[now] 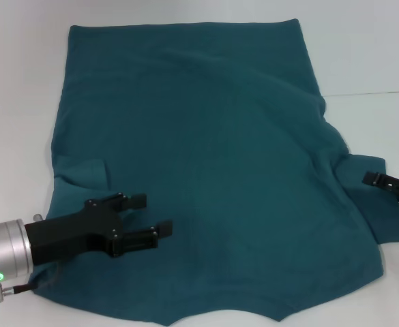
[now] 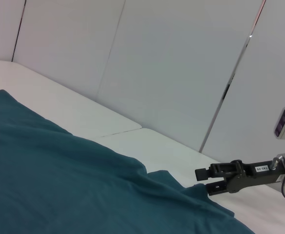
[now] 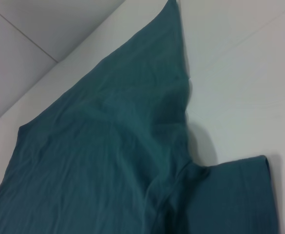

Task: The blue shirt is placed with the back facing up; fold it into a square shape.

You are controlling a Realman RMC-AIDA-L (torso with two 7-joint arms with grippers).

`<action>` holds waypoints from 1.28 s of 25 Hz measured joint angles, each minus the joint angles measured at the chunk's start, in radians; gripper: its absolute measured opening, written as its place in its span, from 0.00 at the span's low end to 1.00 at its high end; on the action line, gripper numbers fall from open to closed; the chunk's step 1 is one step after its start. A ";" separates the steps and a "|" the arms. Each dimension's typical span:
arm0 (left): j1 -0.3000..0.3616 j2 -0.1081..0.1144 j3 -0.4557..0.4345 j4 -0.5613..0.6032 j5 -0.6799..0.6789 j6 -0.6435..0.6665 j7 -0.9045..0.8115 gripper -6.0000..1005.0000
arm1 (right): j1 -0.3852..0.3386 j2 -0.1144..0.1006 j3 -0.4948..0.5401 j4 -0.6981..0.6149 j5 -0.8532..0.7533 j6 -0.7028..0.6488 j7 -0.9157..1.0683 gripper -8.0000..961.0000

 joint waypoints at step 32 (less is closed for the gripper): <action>0.000 0.000 -0.014 0.004 -0.002 0.000 0.000 0.88 | -0.007 -0.009 0.008 0.000 0.071 -0.015 -0.023 0.02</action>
